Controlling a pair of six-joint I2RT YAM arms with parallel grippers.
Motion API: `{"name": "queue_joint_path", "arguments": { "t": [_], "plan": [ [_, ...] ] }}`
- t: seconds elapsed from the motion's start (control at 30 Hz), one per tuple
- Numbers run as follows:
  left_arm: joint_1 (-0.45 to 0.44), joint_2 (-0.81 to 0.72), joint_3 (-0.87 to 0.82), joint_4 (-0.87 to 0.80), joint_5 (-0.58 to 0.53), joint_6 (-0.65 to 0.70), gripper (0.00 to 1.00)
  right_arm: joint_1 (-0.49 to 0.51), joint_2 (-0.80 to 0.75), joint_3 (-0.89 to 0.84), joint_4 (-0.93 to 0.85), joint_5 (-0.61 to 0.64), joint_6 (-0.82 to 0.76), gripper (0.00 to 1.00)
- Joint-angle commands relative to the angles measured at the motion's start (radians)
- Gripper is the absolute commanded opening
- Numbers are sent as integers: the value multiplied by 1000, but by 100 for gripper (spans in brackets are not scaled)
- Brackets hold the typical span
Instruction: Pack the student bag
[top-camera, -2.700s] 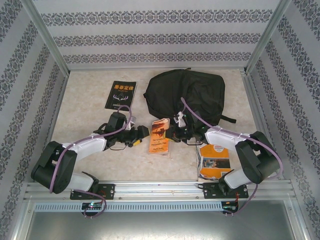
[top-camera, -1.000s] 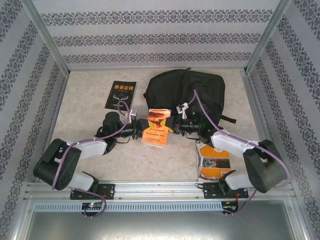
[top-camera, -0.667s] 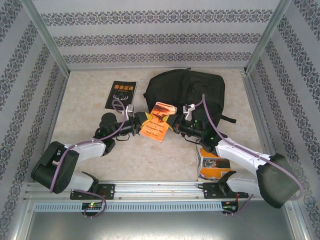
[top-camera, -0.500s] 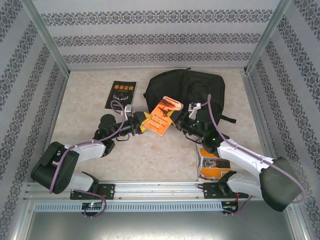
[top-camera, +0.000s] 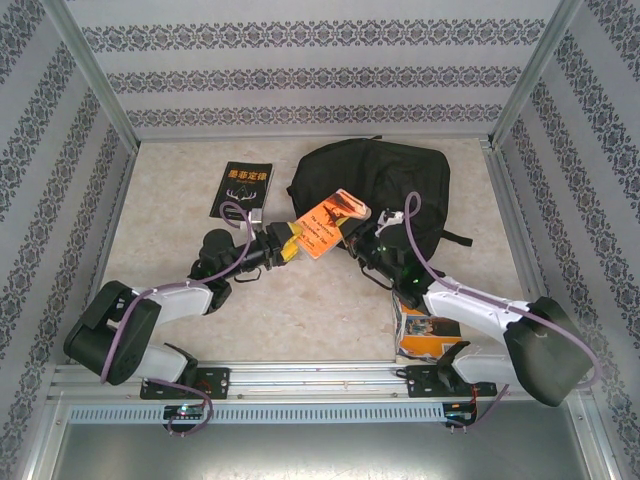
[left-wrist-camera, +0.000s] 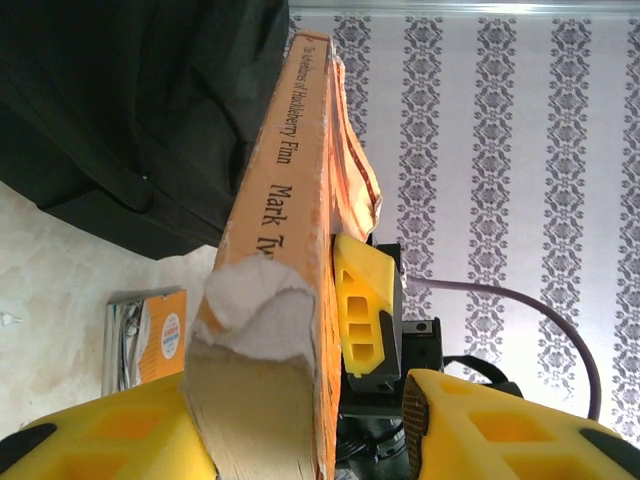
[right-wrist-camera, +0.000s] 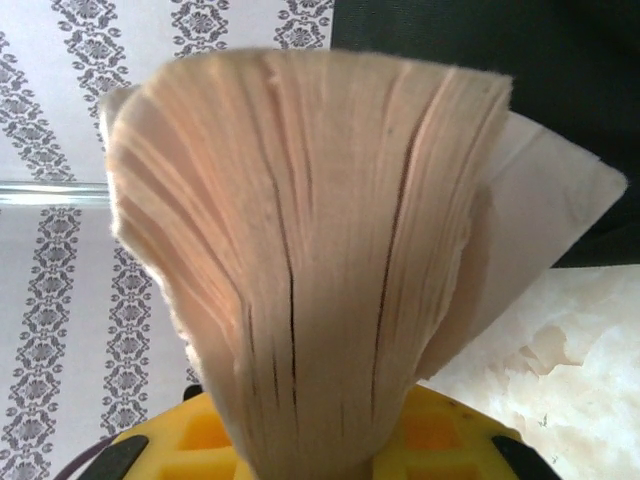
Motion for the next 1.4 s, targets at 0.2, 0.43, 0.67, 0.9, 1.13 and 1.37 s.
{"name": "queue_joint_path", "arguments": {
  "t": [0.2,0.43,0.67,0.9,1.13,1.37],
  "plan": [
    [-41,14,62,18,-38,81,51,59,34,30,107,103,65,0],
    [-60,25,86,-22,-58,108,49,92,59,50,124,129,67,0],
    [-63,3,88,-70,-71,133,37,117,38,36,69,199,60,0],
    [-62,-40,111,-230,-84,203,18,146,38,49,-24,242,79,0],
    [-11,-173,150,-482,-90,311,0,138,-61,142,-358,288,-147,49],
    [117,-413,279,-1013,-158,568,0,83,-155,224,-724,442,-398,56]
  ]
}}
